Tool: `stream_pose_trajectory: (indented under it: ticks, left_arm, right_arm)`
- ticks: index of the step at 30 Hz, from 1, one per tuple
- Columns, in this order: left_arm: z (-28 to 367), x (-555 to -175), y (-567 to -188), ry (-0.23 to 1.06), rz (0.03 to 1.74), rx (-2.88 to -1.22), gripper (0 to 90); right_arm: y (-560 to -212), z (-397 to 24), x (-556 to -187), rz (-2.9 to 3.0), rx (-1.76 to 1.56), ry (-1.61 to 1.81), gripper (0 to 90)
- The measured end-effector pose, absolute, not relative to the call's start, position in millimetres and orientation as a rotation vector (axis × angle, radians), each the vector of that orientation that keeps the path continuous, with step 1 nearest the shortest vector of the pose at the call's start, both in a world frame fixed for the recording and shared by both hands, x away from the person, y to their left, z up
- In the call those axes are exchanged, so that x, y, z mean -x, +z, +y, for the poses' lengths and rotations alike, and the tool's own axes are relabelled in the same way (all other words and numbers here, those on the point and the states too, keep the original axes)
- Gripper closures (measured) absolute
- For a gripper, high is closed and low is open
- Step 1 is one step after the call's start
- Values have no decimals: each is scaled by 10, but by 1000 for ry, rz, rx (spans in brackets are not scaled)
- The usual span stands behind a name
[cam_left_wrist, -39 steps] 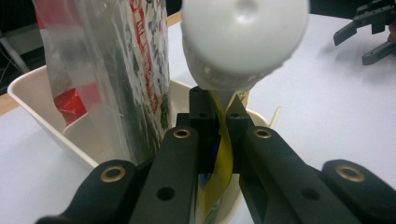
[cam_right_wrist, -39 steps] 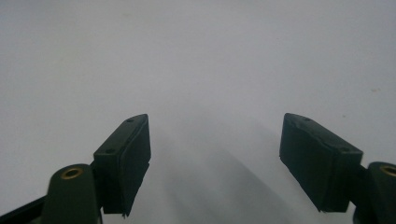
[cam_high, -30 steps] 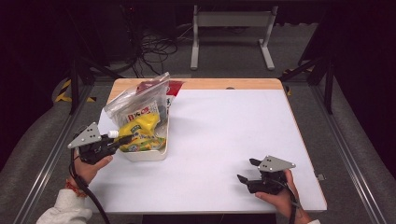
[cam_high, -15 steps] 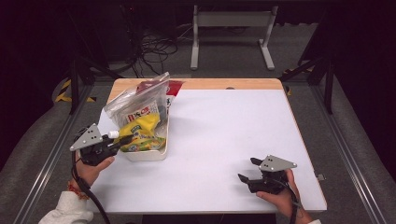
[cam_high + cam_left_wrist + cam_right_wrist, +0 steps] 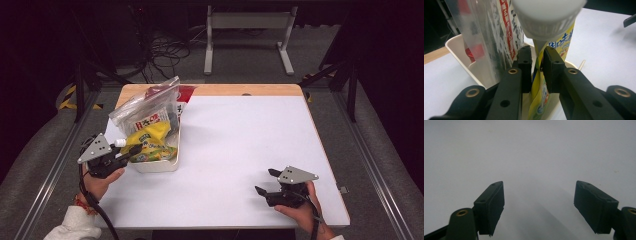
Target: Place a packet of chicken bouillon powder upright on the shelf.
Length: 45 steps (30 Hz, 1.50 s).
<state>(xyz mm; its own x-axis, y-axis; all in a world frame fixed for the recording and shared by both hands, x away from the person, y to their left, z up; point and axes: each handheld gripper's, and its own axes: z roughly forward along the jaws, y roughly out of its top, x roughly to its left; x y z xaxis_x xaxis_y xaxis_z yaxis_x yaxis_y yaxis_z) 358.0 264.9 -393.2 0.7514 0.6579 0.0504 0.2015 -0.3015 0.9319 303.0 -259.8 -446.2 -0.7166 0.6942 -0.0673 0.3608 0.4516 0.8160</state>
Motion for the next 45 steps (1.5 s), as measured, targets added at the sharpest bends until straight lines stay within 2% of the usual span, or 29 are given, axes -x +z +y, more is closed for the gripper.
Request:
stream_pose_trajectory:
  ticks: [19, 30, 35, 37, 45]
  left_arm:
    - [2633, -3465, -3854, 570, 660, -1813, 739]
    - [2638, -3350, -3792, 628, 680, -1759, 635]
    - [2629, -3292, -3782, 658, 704, -1742, 560]
    - [2624, -3270, -3784, 676, 726, -1739, 495]
    - [2547, -3125, -3861, 694, 794, -1758, 341]
  right_arm:
    - [-4455, -2601, -3031, 2313, -888, 1165, 247]
    - [-4444, -2609, -3027, 2310, -888, 1167, 247]
    - [-4439, -2613, -3027, 2310, -885, 1169, 247]
    - [-4439, -2615, -3029, 2308, -886, 1168, 246]
    - [-4433, -2621, -3031, 2308, -885, 1167, 245]
